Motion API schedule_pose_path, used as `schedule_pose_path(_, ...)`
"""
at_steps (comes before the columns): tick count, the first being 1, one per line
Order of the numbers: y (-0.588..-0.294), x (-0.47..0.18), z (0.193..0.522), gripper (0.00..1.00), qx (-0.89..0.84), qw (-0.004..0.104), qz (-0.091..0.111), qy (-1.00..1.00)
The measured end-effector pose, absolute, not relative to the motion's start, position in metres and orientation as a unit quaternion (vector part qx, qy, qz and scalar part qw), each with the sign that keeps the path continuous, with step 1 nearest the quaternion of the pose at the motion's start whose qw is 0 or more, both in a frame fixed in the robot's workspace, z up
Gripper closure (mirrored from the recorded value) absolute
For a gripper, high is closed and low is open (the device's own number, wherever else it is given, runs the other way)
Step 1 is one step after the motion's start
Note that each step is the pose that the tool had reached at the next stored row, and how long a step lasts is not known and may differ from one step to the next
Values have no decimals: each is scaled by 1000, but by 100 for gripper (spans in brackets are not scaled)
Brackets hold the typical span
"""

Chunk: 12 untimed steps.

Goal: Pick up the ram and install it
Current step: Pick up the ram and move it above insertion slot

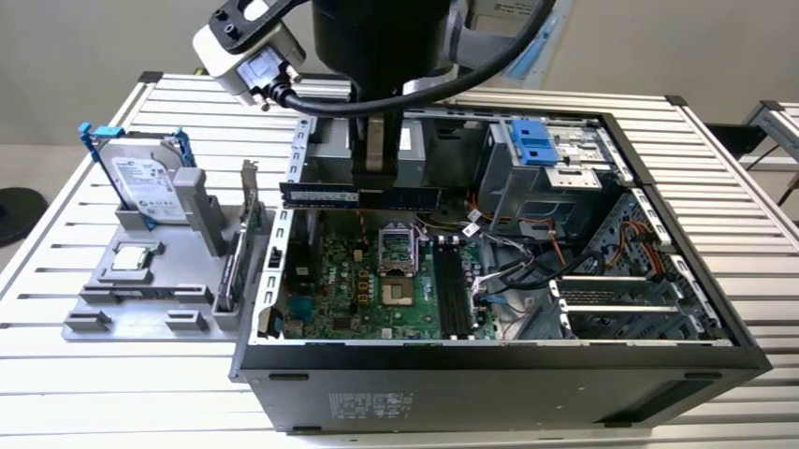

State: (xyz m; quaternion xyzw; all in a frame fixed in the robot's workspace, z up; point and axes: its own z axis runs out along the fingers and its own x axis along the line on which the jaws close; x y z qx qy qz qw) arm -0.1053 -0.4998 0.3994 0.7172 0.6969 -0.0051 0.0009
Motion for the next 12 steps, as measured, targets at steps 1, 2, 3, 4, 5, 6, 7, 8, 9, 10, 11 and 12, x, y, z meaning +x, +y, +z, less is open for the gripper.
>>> schedule_pose_path(1,-500,-104,399,100,717,1,-5,697)
schedule_pose_path(2,-500,-103,399,100,717,1,-5,697)
schedule_pose_path(3,-500,-101,399,100,717,1,-5,697)
schedule_pose_path(4,-500,-100,399,100,717,1,-5,697)
schedule_pose_path(5,-500,-98,399,100,717,1,-5,697)
schedule_pose_path(6,-500,-96,399,100,717,1,-5,697)
schedule_pose_path(7,-500,-94,399,100,717,1,-5,697)
schedule_pose_path(8,-500,-93,399,100,717,1,-5,697)
schedule_pose_path(9,-500,-91,399,100,717,1,-5,697)
schedule_pose_path(10,-500,-90,399,100,717,1,-5,697)
schedule_pose_path(11,-500,-88,399,100,717,1,-5,697)
schedule_pose_path(12,-500,-87,399,100,717,1,-5,697)
